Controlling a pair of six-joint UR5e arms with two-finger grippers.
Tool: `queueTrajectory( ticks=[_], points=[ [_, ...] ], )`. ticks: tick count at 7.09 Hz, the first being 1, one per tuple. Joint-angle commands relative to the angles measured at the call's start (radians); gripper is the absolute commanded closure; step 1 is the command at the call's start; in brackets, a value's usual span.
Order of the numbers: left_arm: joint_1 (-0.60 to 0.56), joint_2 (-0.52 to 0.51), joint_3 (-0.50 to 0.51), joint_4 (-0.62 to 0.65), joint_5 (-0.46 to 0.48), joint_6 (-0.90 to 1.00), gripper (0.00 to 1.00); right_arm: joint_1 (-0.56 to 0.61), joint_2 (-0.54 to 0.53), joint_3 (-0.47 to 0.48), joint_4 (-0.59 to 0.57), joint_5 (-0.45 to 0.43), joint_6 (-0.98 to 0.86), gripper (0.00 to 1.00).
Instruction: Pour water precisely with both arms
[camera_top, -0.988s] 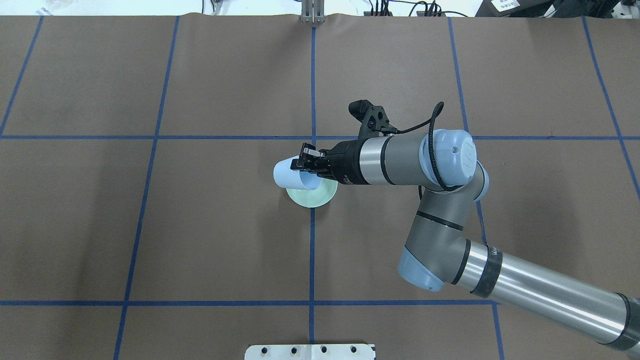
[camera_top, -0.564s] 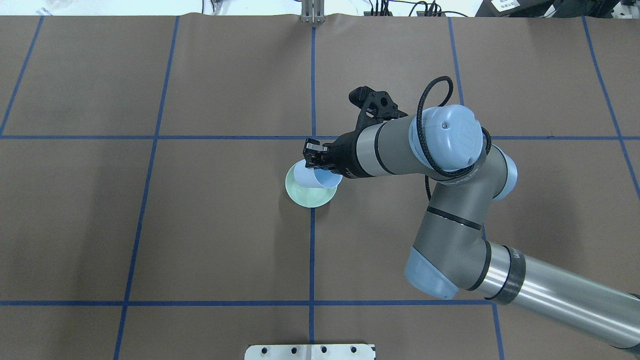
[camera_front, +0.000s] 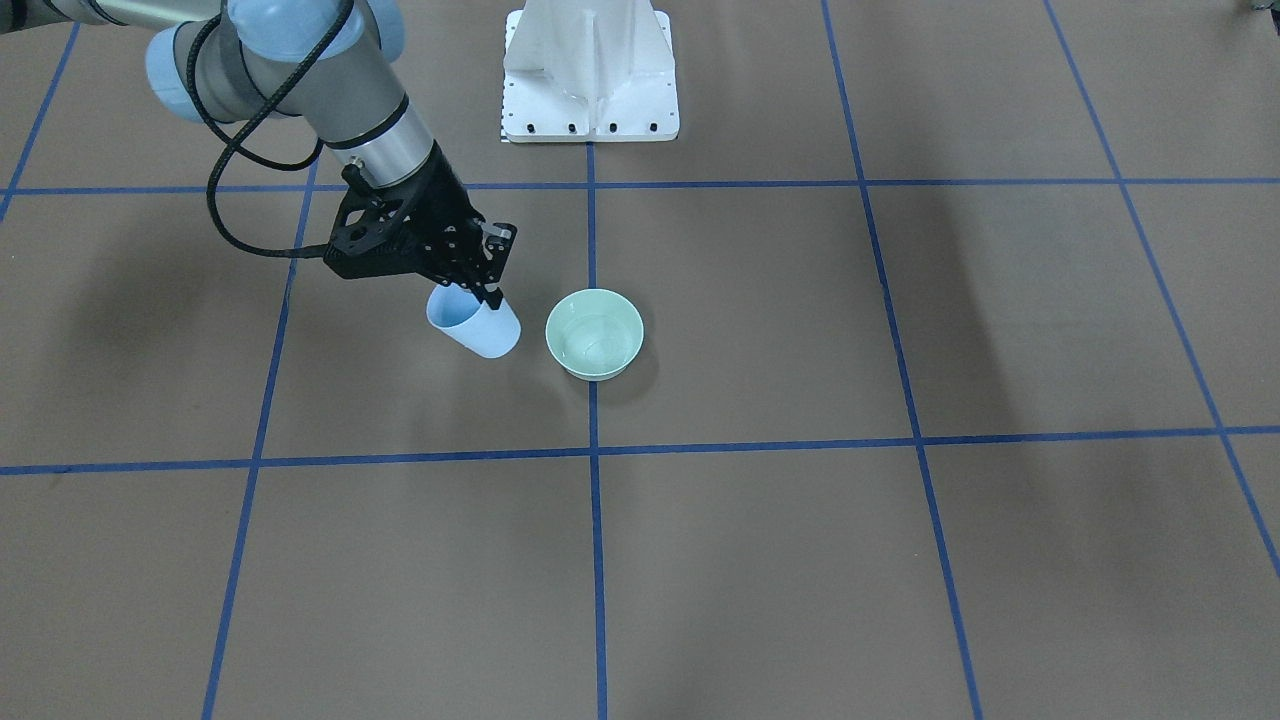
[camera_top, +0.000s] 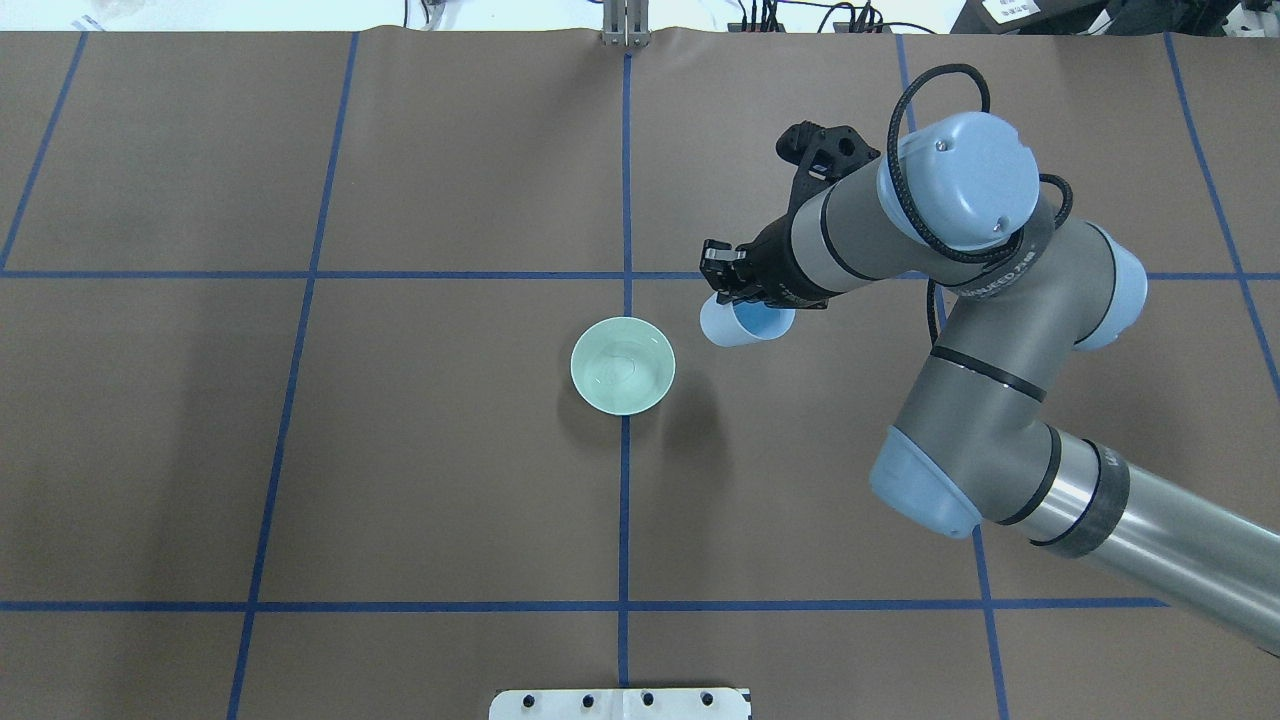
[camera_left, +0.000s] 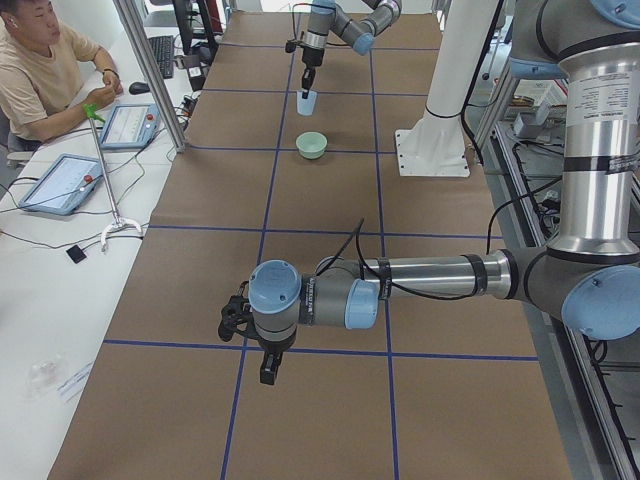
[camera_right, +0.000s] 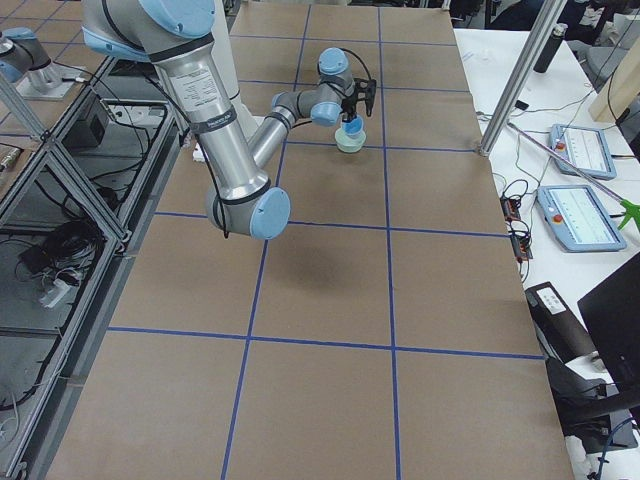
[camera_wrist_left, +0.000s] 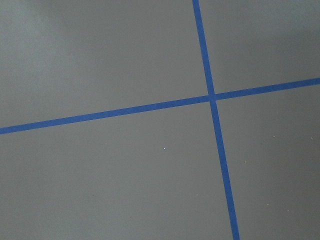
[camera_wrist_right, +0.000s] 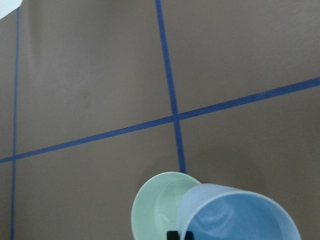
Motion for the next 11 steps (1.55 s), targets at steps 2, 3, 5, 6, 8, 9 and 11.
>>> queueTrajectory(
  ticks=[2,3,5,6,8,9,11],
  points=[
    [0.001,0.001,-0.002,-0.001,-0.001,0.0,0.0,0.1,-0.142,0.008,-0.044,0.071,-0.212,1.0],
    [0.001,0.001,-0.001,-0.001,-0.001,0.0,0.0,0.132,-0.203,0.011,-0.044,0.077,-0.301,1.0],
    [0.001,0.001,-0.002,-0.001,-0.001,0.0,0.0,0.195,-0.312,0.009,-0.038,0.122,-0.472,1.0],
    [0.001,0.001,-0.002,-0.001,-0.001,0.0,0.0,0.227,-0.369,0.009,-0.033,0.131,-0.566,1.0],
    [0.001,0.001,-0.002,-0.001,-0.001,0.0,0.0,0.252,-0.449,0.009,-0.033,0.128,-0.665,1.0],
    [0.001,0.0,-0.002,-0.001,-0.001,0.0,0.0,0.267,-0.482,0.011,-0.03,0.128,-0.704,1.0],
    [0.001,0.0,-0.004,-0.001,-0.001,0.0,0.0,0.31,-0.518,0.002,-0.03,0.13,-0.794,1.0]
  ],
)
